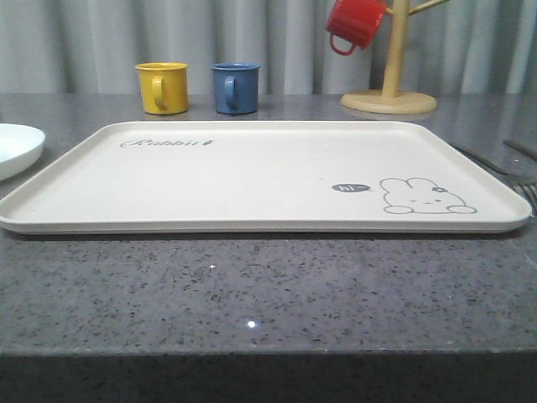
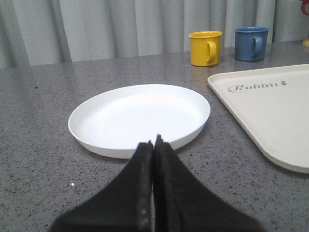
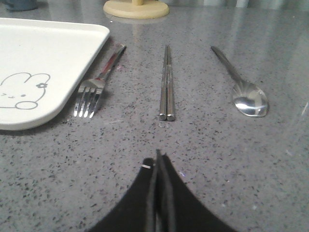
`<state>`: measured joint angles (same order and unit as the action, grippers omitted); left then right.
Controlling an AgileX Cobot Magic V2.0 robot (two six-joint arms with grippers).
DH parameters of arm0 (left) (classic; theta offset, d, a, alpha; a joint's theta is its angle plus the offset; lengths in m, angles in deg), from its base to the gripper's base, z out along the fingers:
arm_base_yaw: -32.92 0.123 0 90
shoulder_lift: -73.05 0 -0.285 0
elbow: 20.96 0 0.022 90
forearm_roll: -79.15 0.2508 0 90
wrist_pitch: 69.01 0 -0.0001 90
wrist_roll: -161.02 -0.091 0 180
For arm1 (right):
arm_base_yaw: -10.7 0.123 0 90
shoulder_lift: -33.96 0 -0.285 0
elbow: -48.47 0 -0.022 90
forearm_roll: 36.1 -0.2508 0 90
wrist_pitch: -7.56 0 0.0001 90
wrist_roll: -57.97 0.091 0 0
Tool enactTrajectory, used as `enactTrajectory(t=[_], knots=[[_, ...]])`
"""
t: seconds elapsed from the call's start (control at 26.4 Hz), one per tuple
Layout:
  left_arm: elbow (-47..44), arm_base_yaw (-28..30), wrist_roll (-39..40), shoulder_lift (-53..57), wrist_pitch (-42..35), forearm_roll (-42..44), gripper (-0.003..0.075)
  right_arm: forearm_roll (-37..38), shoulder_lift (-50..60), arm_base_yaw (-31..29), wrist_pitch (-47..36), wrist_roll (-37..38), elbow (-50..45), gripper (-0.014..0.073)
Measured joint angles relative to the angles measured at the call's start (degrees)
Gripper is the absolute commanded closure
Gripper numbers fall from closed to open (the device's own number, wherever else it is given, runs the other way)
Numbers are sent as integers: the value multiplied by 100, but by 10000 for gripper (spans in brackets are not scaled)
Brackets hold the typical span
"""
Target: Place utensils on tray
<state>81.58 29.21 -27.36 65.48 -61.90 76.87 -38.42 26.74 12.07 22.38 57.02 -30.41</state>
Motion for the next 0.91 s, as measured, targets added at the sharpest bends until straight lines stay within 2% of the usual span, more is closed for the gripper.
enactTrajectory(t=[0.23,0.42,0.53,0.61,0.72,0.91], knots=[[0,0,0,0,-246,0,739,0,0,0,-26,0,0,710],[10,0,0,0,-1351,-10,739,0,0,0,-325,0,0,710],[219,0,0,0,-1543,-22,739,0,0,0,-325,0,271,710],[549,0,0,0,-1443,-30,739,0,0,0,-314,0,591,710],[1286,0,0,-71,-785,-30,739,0,0,-9,-173,0,1211,708],[2298,0,0,-1042,333,-30,739,-167,-578,-22,314,0,2279,708]])
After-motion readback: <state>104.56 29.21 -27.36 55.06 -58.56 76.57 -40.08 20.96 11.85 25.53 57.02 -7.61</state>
